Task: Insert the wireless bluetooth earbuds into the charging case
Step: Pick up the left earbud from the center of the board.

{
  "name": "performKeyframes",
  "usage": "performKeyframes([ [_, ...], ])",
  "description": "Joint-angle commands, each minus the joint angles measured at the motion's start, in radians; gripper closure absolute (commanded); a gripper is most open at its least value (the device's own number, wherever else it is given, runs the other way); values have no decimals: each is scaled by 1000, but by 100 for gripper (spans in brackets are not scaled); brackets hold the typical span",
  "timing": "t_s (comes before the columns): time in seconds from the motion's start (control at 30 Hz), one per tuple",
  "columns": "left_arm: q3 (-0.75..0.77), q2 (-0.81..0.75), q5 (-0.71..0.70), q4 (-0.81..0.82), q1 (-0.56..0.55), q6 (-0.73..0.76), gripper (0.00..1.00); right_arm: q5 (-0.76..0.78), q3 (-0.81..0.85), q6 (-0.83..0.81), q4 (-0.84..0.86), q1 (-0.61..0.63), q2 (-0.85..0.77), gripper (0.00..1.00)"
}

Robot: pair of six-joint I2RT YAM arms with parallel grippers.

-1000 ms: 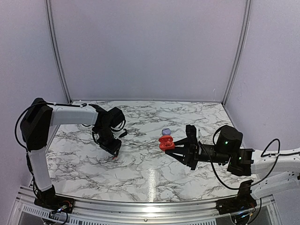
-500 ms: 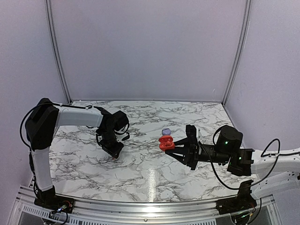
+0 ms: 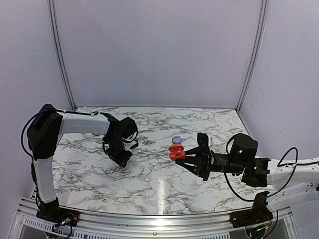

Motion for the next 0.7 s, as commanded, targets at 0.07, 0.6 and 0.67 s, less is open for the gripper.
performKeyframes([
  [0.07,12,36,7,-27,-5,5,75,-3,44,-6,-10,-7,-19,100],
  [0.6,6,-68,12,-18,-6,-11,87,76,32,-21,38,-7,-25,100],
  [0.67,10,-112,8,-8,-6,-23,87,84,17,-33,86,-7,-26,100],
])
